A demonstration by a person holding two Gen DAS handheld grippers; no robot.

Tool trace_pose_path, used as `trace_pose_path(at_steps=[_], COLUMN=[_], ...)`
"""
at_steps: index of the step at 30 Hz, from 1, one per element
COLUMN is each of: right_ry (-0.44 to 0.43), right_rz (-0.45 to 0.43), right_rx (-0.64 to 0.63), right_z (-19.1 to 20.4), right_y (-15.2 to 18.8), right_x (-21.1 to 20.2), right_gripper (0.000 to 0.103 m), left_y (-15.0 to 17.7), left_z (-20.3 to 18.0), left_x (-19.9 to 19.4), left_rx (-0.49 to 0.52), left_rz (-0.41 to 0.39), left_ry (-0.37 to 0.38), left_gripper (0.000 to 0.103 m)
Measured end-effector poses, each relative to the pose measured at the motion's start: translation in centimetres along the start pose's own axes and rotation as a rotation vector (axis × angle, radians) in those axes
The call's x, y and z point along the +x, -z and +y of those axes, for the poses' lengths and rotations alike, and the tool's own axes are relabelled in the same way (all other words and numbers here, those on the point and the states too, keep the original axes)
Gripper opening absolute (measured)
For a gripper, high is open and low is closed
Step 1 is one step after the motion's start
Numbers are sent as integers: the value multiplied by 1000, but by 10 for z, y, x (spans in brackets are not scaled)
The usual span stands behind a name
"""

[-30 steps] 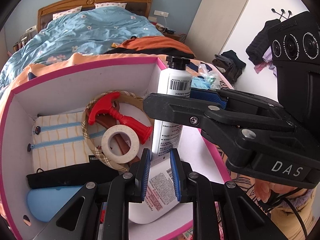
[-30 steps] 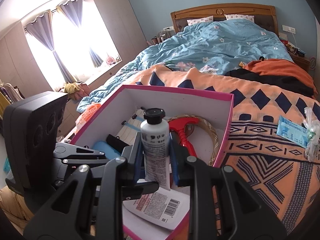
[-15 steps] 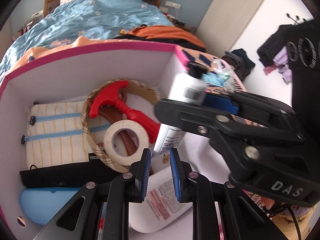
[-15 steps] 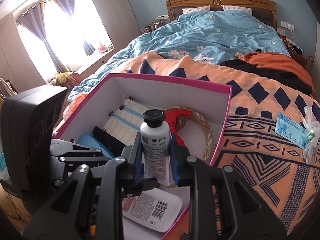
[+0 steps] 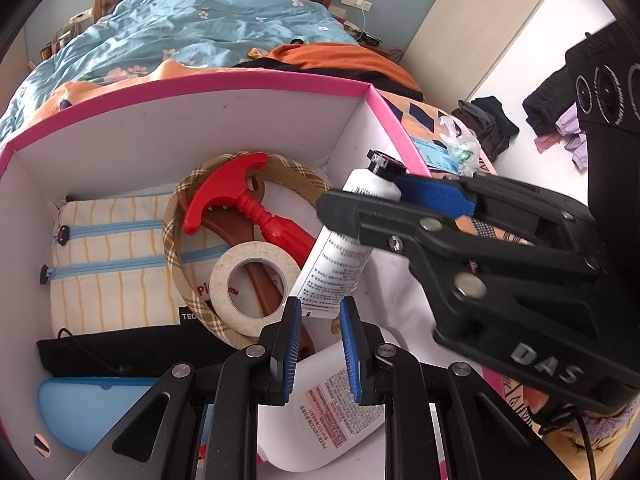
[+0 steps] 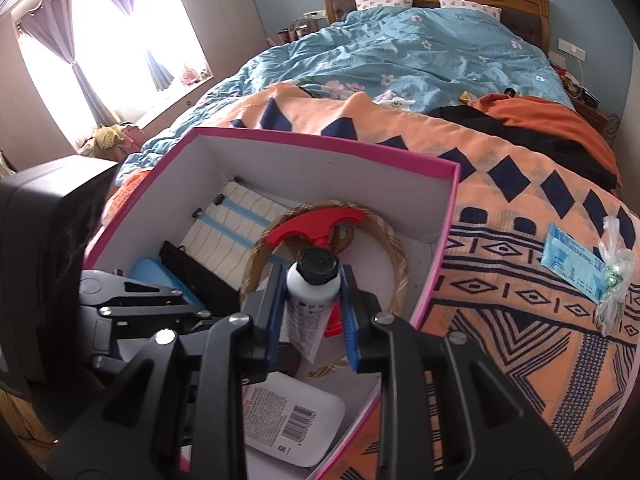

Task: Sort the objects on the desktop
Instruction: 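Lower the white bottle into the pink box with the right gripper, then open the right gripper and move it back to the pile of items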

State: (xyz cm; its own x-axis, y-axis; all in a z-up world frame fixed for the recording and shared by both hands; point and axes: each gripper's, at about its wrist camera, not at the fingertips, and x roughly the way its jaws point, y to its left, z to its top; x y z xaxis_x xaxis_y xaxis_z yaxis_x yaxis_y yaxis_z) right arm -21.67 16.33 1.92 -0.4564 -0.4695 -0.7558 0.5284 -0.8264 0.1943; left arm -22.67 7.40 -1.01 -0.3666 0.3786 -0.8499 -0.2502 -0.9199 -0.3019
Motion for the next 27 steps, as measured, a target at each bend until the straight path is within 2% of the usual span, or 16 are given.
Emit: trace_pose_path(at_steps=[8, 12, 22, 24, 26, 27], right_ry=[119, 118, 59, 47, 33, 28], right_rz=[-30, -45, -110, -116, -129, -133], right_rx=[-42, -47, 1, 8, 8, 9], right_z=[2, 4, 0, 0, 2, 3], right_y=[-2, -4, 4, 7, 11, 13], right_x=[0, 2, -8, -12, -18, -20], right_gripper=[35, 43, 44, 46, 48, 49], left_y=[1, 1, 9, 12, 16, 18], left_z=[-3, -2, -4, -5, -6, -7], left_x=[-3, -5, -20, -25, -32, -35], left_rx=[21, 21, 39, 45, 52, 54], left_rz=[-27, -36, -82, -98, -117, -126], left_ry=[-28, -34, -40, -46, -54, -61], left_gripper=[19, 20, 21, 22, 29, 30])
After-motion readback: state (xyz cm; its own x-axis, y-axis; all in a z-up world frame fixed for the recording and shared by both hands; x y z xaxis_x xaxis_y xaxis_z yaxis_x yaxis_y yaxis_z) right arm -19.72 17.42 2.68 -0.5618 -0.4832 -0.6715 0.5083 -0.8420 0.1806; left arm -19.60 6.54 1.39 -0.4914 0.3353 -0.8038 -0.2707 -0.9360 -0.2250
